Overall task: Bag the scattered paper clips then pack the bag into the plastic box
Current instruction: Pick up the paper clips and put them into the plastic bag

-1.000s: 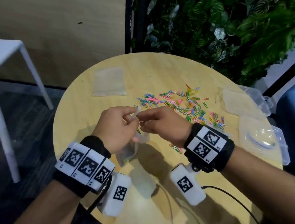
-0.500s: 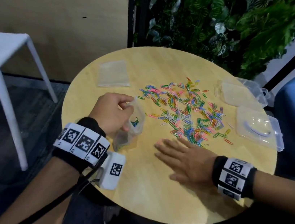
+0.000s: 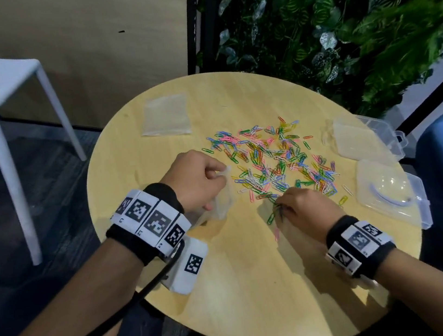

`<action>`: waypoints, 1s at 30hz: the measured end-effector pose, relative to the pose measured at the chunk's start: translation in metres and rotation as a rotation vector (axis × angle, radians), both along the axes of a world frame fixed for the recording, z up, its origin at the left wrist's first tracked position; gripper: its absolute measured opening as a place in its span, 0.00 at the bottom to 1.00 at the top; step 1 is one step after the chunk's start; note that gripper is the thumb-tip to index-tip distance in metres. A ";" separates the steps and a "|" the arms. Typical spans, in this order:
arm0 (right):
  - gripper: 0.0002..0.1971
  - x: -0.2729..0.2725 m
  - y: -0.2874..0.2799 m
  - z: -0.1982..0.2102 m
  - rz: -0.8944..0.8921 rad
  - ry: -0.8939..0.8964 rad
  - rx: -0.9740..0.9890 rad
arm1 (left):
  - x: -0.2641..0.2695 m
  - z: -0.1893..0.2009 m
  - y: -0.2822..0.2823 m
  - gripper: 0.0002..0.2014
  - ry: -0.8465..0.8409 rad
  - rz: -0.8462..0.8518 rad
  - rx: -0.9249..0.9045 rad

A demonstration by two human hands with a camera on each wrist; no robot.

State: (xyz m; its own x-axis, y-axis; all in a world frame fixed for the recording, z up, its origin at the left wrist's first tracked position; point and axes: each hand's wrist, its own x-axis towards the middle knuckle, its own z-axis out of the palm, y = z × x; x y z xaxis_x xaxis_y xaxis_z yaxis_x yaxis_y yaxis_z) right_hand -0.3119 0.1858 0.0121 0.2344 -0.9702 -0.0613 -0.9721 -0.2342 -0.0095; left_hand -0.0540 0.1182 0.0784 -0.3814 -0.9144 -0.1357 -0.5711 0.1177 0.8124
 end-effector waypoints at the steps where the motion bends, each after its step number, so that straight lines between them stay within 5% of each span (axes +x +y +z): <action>1: 0.08 -0.001 -0.005 0.003 -0.060 -0.065 -0.001 | -0.002 -0.001 -0.001 0.15 0.002 0.004 -0.001; 4: 0.04 -0.008 -0.018 0.013 -0.345 -0.475 -0.029 | -0.005 -0.006 0.000 0.15 0.019 0.028 0.007; 9: 0.09 0.007 -0.025 0.041 -0.667 -1.577 0.248 | -0.011 -0.019 -0.002 0.10 -0.051 0.066 0.021; 15: 0.13 0.047 -0.025 0.047 -0.718 -1.966 0.553 | -0.029 -0.025 0.002 0.14 -0.029 0.003 0.015; 22: 0.13 0.062 -0.012 0.039 -0.553 -1.669 0.467 | -0.043 -0.027 0.006 0.12 0.111 -0.058 0.075; 27: 0.07 0.060 -0.011 0.030 -0.144 -0.767 -0.055 | -0.046 -0.023 0.012 0.11 0.189 -0.099 0.157; 30: 0.08 0.061 -0.011 0.029 0.010 -0.654 -0.045 | -0.046 -0.025 0.009 0.11 0.203 -0.082 0.151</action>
